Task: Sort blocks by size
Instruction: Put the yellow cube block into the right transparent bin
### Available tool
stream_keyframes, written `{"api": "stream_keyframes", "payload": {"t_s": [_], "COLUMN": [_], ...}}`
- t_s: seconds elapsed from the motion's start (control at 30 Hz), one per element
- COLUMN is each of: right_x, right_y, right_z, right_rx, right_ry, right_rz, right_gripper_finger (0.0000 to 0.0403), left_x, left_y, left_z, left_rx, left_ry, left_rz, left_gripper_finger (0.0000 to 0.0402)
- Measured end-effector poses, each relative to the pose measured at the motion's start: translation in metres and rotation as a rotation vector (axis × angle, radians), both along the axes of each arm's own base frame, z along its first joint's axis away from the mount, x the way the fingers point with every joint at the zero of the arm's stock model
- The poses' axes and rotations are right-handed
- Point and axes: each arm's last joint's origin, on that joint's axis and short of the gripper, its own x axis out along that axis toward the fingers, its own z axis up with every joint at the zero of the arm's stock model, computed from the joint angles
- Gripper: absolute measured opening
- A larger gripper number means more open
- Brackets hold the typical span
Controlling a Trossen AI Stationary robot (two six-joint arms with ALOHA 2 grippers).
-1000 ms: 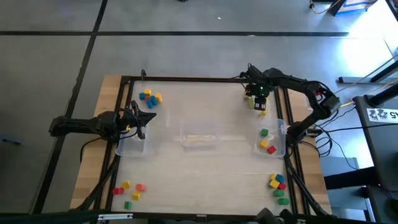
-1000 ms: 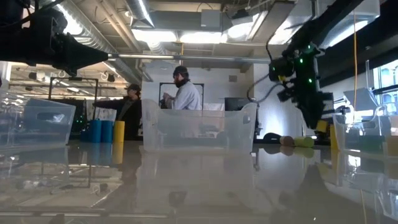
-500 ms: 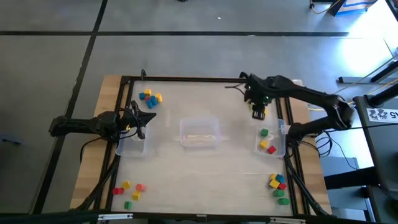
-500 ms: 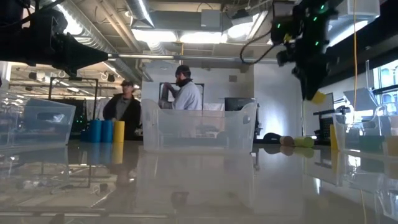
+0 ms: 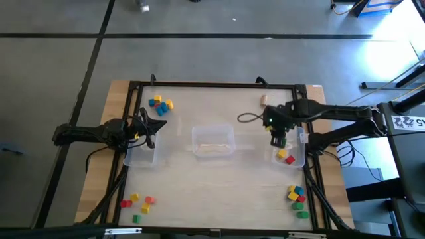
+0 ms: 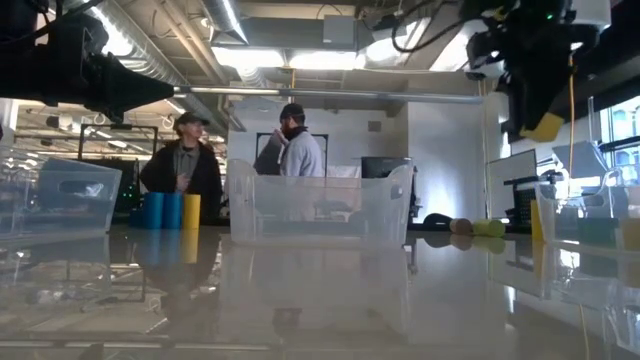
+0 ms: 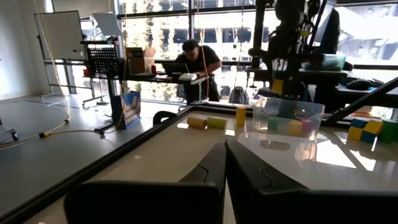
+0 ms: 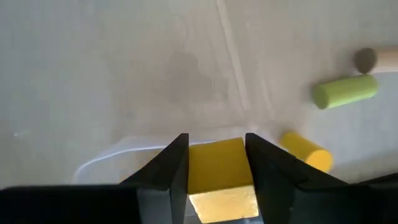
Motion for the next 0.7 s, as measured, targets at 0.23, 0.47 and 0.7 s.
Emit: {"api": "stream_keyframes", "payload": {"t_s": [0.23,0.47,0.7], "right_x": [0.000,-0.009,-0.023], "right_y": [0.029,0.046,0.054], "right_z": [0.000,-0.020,-0.054], "right_rx": [0.003,-0.002,0.025], "right_ry": [-0.002,0.077,0.206], "right_rz": [-0.031,-0.070,-0.096], "right_gripper_finger": [0.0138,0.0138,0.0138], "left_x": [0.000,0.000,0.000], "left_y": [0.000,0.000,0.000], "left_z": [0.000,0.000,0.000], "left_rx": [0.000,0.000,0.000], "left_ry": [0.001,0.000,0.001], "left_rz": [0.000,0.000,0.000], "left_gripper_finger": [0.0005,0.0005,0.0005]}}
